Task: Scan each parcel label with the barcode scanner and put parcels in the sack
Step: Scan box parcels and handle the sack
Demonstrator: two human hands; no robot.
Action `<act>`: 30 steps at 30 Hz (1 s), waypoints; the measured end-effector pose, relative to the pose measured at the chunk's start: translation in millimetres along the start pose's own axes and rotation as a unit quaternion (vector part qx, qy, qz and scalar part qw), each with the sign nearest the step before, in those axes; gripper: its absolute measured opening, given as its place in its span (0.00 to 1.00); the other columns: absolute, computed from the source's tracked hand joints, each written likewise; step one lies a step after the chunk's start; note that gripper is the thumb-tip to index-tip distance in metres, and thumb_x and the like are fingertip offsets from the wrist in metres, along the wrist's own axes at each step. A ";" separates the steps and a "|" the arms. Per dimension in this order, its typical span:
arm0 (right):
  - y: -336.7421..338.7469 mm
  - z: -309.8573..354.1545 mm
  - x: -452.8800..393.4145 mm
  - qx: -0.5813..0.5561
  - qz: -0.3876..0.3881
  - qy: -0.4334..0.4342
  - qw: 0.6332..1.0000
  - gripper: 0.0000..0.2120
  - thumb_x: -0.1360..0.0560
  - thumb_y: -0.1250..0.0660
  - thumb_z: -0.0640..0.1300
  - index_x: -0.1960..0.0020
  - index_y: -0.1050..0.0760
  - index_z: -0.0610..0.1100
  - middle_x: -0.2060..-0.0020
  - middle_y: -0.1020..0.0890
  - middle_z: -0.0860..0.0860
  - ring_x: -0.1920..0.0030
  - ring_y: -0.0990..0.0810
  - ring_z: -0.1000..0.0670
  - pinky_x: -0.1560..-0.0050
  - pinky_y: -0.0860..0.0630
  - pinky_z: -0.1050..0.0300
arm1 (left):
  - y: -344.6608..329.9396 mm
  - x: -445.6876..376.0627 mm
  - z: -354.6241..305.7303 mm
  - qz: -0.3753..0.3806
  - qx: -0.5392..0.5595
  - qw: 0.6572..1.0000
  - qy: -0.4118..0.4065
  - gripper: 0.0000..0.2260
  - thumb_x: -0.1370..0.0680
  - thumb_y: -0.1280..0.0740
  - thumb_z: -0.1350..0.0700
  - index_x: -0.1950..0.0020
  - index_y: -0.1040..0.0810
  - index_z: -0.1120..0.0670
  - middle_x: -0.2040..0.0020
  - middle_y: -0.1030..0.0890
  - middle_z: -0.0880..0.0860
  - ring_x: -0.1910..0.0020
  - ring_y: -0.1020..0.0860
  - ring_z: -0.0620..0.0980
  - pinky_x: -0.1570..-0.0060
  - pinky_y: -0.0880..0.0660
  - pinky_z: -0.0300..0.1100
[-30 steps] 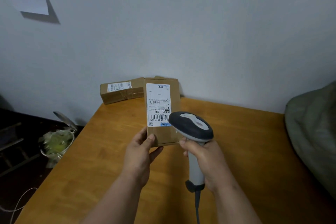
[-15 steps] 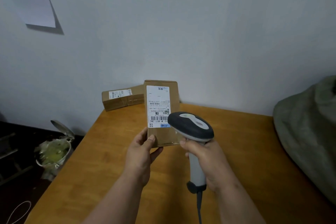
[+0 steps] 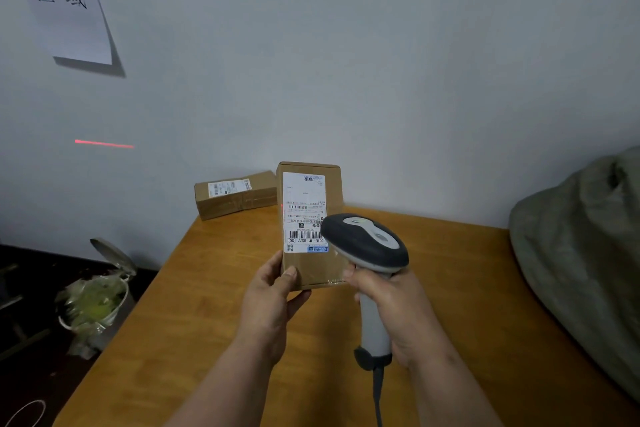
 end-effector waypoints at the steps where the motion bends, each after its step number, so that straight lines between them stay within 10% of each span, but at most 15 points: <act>1: 0.3 -0.3 0.4 0.000 -0.004 -0.001 1.000 0.07 0.34 0.25 0.49 0.57 0.18 0.57 0.60 0.16 0.54 0.51 0.19 0.48 0.48 0.21 0.47 | 0.2 0.6 -0.2 0.001 0.001 1.000 0.000 0.19 0.18 0.38 0.62 0.27 0.28 0.51 0.40 0.19 0.54 0.42 0.20 0.52 0.49 0.19 0.48; 19: 6.0 5.0 13.9 -0.010 -0.008 -0.002 1.000 0.09 0.28 0.26 0.41 0.54 0.19 0.55 0.60 0.15 0.60 0.50 0.19 0.52 0.50 0.24 0.54 | -4.3 12.7 -1.4 0.009 0.002 1.000 -0.004 0.19 0.18 0.37 0.63 0.28 0.28 0.52 0.41 0.19 0.55 0.43 0.20 0.53 0.48 0.20 0.49; 24: 16.5 6.0 22.1 0.026 -0.027 -0.021 0.999 0.04 0.27 0.28 0.41 0.57 0.20 0.40 0.66 0.19 0.52 0.60 0.22 0.54 0.55 0.25 0.58 | -8.9 12.9 3.3 0.015 -0.010 1.000 -0.003 0.18 0.18 0.37 0.63 0.28 0.28 0.53 0.42 0.19 0.55 0.43 0.21 0.54 0.50 0.21 0.50; 30: 70.5 11.3 51.9 0.027 -0.098 -0.049 0.994 0.04 0.26 0.28 0.41 0.56 0.19 0.51 0.65 0.19 0.56 0.61 0.22 0.58 0.60 0.26 0.67 | -71.2 22.4 17.6 0.106 -0.053 0.993 0.006 0.19 0.18 0.38 0.62 0.26 0.29 0.53 0.39 0.20 0.53 0.42 0.22 0.54 0.45 0.24 0.52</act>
Point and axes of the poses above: each hand's wrist, its own x-axis away from the middle knuckle, its own y-axis out of the back of the hand, z = x × y, the point moved 3 cm from there along -x, towards the middle knuckle
